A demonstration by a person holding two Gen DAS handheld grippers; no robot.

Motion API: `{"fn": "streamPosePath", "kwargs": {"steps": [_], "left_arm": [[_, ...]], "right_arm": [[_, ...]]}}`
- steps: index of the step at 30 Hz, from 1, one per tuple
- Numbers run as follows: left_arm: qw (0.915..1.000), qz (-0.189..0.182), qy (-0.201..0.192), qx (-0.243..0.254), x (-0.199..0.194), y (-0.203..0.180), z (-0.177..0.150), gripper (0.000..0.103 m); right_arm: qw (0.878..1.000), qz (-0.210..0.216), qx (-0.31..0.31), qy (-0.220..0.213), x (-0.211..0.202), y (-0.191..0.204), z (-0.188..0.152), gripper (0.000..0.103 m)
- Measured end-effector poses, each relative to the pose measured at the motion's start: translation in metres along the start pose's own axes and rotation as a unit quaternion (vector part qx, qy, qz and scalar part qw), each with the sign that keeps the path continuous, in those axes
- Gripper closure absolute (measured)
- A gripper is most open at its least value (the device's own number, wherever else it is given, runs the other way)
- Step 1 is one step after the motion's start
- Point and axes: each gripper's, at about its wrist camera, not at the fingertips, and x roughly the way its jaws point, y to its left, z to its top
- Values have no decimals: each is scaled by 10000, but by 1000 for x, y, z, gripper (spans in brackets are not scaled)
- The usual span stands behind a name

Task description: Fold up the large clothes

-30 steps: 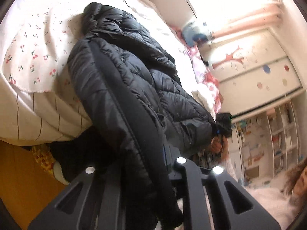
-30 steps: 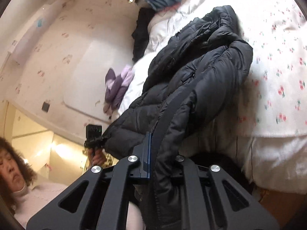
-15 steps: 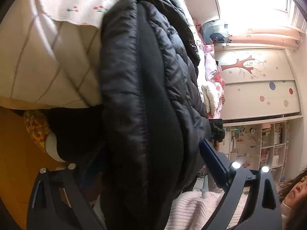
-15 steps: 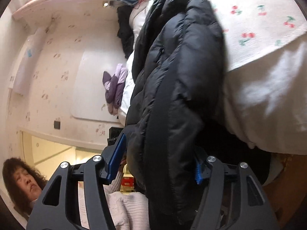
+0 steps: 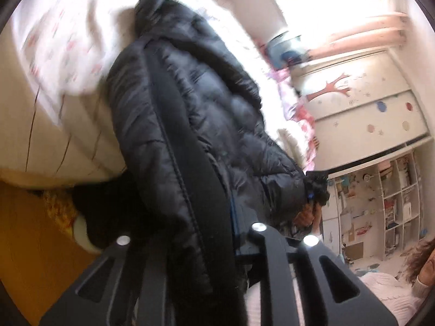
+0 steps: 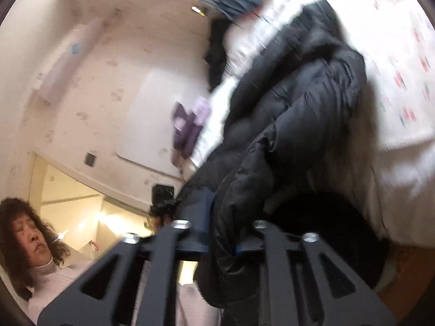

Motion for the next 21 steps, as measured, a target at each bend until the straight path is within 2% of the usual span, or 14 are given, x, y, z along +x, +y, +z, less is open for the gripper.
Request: {"fn": "streamPosePath", "kwargs": {"steps": [1, 2, 3, 5, 6, 8, 9, 10, 11, 12, 14, 17, 19, 21], "left_arm": [[9997, 114, 122, -202, 6, 16, -2, 65], [9991, 175, 152, -350, 11, 26, -5, 48], [9984, 174, 173, -517, 14, 36, -7, 36], [9969, 27, 67, -778, 17, 49, -12, 27], [9966, 3, 40, -819, 18, 50, -14, 26], [9967, -32, -30, -817, 21, 47, -16, 27], [9971, 22, -79, -759, 21, 43, -16, 38], [9975, 69, -132, -688, 20, 40, -15, 54], [9979, 41, -138, -627, 18, 32, -13, 75], [9979, 162, -263, -561, 13, 24, -13, 83], [9981, 124, -477, -375, -1, 5, -13, 90], [9976, -77, -688, -51, -23, -23, -15, 92], [9974, -128, -699, 144, -35, -37, -16, 92], [9975, -132, -667, 171, -43, -38, -15, 92]], "right_arm": [[9998, -103, 158, 99, 3, -11, -4, 54], [9996, -116, 230, 153, 5, -18, -9, 53], [9994, -44, 286, 163, 5, -25, -14, 53], [9995, 115, 288, 27, 3, -29, -22, 53], [9996, 148, 229, -93, 2, -28, -25, 54], [9994, 119, 157, -273, 2, -28, -26, 76], [9993, 96, 135, -338, 5, -26, -26, 88], [9990, 112, 56, -423, 7, -21, -25, 91], [9983, 194, -56, -542, 8, -12, -24, 93], [9973, 287, -146, -658, 6, -5, -23, 95], [9929, 624, -347, -956, -1, 9, -21, 96], [9780, 1378, -712, -1396, -22, 35, -22, 96], [9729, 1571, -830, -1483, -30, 41, -21, 96], [9741, 1534, -761, -1480, -31, 36, -18, 96]]}}
